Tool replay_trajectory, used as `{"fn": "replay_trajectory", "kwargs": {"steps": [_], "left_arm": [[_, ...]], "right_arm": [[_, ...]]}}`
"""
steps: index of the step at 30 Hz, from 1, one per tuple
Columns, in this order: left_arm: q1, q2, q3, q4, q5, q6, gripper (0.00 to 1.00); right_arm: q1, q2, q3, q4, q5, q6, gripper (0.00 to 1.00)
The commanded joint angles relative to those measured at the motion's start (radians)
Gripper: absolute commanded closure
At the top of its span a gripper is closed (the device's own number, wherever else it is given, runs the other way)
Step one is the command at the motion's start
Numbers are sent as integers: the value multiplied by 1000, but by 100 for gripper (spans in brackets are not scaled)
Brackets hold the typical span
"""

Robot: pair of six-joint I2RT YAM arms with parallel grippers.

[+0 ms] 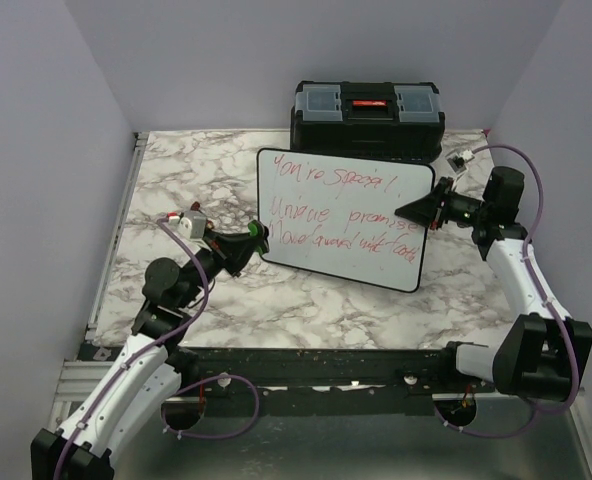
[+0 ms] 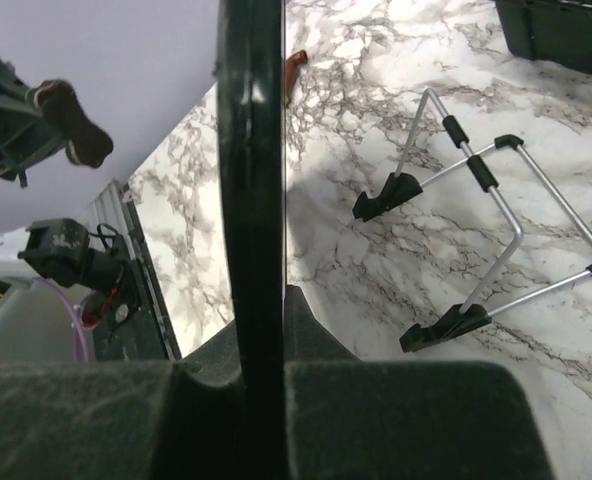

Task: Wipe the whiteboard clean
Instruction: Pick up the whiteboard from the whiteboard stand, then erase the whiteboard at the whiteboard stand.

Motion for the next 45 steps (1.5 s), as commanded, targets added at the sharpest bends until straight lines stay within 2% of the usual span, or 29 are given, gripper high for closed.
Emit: {"fn": "replay_trajectory", "kwargs": {"steps": [1, 8, 14, 22, 28, 38, 45], "left_arm": [[10, 36, -2, 52, -111, -56, 100], [64, 268, 87, 159, -101, -98, 100], [76, 421, 216, 128, -214, -42, 100], [56, 590, 265, 296, -360, 26, 100], [54, 725, 343, 376, -305, 86, 100], [16, 828, 406, 401, -333, 126, 100], [5, 831, 423, 308, -320, 147, 100]], "right_arm": [[6, -46, -14, -149, 0, -261, 99], [6, -48, -18, -219, 8, -379, 99], [6, -43, -16, -228, 1, -393, 100], [6, -32, -8, -249, -7, -410, 99], [5, -47, -9, -271, -7, -443, 99], [6, -40, -7, -284, -29, -455, 99], [6, -32, -7, -288, -33, -462, 99]]}}
